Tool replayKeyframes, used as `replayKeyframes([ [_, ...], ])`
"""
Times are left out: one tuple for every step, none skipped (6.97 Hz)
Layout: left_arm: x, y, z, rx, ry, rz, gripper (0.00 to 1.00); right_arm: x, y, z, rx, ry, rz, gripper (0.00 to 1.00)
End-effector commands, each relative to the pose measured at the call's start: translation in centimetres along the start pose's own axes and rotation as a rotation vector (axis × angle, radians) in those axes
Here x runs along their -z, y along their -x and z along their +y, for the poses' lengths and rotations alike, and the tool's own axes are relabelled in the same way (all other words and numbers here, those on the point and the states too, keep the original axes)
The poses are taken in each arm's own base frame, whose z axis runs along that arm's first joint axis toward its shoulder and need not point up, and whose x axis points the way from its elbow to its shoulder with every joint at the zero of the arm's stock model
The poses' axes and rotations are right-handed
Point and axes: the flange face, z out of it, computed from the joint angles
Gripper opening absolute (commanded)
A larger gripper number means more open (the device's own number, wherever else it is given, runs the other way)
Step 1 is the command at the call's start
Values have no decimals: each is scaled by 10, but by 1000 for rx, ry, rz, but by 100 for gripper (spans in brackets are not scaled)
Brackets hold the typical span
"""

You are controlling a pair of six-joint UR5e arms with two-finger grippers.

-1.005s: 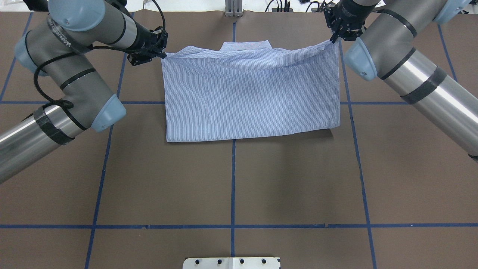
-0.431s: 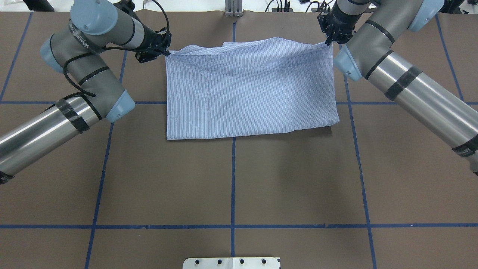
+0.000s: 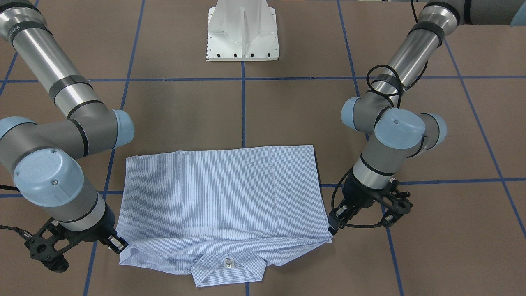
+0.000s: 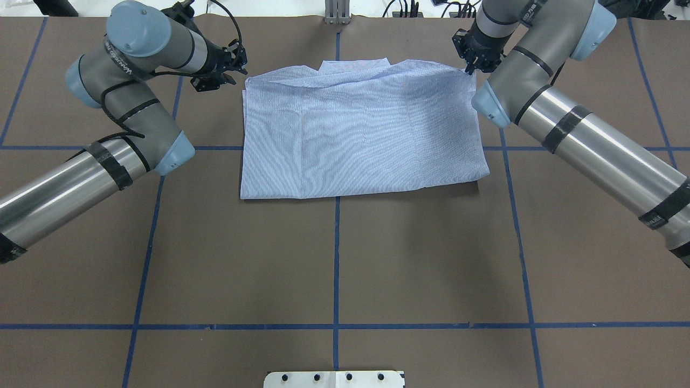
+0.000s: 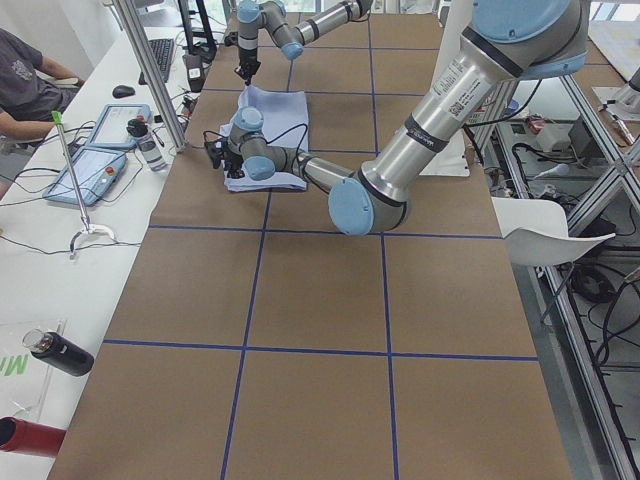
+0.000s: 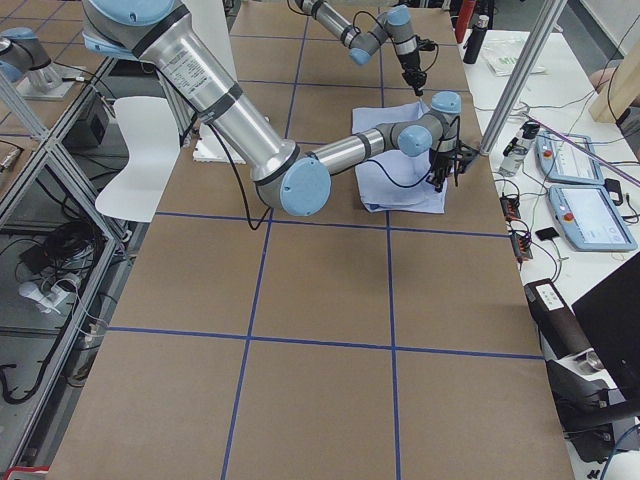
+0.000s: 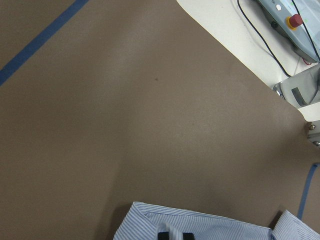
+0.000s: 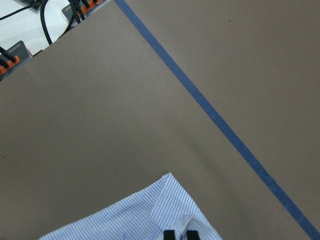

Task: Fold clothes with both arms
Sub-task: 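Lower the hem onto the collar and open both grippers, then move the right gripper down to the folded bundle's side edge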

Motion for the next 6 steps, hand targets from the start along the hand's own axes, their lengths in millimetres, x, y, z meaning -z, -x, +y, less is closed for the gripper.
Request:
replayKeyframes([
  [-1,2,-3,-24,-3,7,74,7,13,3,-5,-2,-23,71],
  [3,-1,-6,-24,-6,15,74,20,20,3,-32,-3,-46,75],
  [10,-5,-7,-25,-8,29,74,43,17,8,-46,0,-91,79],
  [15,-9,-7,-26,-7,39,74,43,-30,32,-72,18,-119,79],
  [16,-6,-8,-26,-7,38,74,52,-77,59,-56,35,-147,79],
  [20,-8,-6,-31,-6,47,74,55,-116,84,-82,53,-150,79],
])
